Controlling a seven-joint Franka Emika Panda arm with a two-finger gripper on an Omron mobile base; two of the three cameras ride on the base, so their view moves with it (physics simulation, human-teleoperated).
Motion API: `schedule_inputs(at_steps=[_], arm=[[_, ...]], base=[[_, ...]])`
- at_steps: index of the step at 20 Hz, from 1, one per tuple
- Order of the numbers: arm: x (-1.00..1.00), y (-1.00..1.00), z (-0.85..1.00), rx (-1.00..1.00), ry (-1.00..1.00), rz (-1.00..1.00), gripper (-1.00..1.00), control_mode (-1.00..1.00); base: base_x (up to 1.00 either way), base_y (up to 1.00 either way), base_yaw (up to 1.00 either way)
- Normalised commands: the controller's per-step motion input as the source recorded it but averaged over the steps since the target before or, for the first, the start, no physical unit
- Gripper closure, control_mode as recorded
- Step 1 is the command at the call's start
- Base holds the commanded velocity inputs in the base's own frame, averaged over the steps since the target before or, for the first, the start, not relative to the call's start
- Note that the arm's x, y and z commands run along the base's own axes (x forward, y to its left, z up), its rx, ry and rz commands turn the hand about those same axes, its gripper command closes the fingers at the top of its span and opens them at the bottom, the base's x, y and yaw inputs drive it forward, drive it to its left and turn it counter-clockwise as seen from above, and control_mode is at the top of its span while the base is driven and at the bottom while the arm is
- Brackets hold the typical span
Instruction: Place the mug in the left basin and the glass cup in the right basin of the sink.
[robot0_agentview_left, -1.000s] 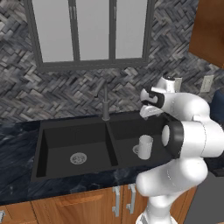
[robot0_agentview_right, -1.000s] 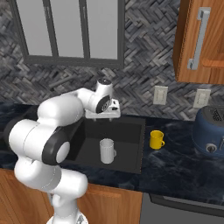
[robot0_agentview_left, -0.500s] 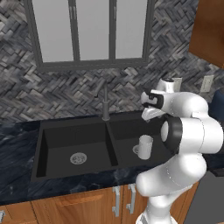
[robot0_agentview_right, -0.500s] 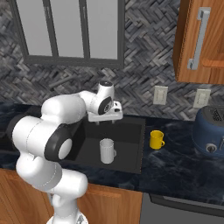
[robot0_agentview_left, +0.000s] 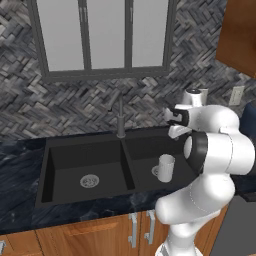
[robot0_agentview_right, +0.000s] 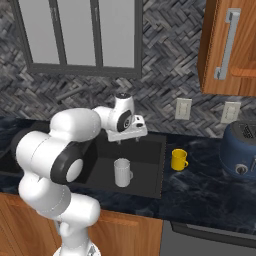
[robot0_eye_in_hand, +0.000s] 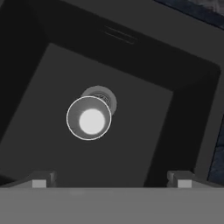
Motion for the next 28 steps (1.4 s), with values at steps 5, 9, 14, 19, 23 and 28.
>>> schedule_inputs(at_steps=[5, 9, 14, 19, 23, 28], arm=[[0.0, -0.45, 0.0, -0.08, 0.0, 0.0, -1.0, -1.0], [0.0, -0.4, 0.0, -0.08, 0.0, 0.0, -1.0, -1.0], [0.0, -0.37, 0.0, -0.07, 0.0, 0.0, -1.0, -1.0], [0.0, -0.4, 0.0, -0.07, 0.0, 0.0, -1.0, -1.0], [0.0, -0.42, 0.0, -0.08, 0.0, 0.0, -1.0, -1.0], [0.0, -0.38, -0.02, -0.03, 0.0, -0.02, -1.0, -1.0]], base=[[0.0, 0.0, 0.0], [0.0, 0.0, 0.0], [0.0, 0.0, 0.0], [0.0, 0.0, 0.0], [0.0, 0.0, 0.0], [0.0, 0.0, 0.0]])
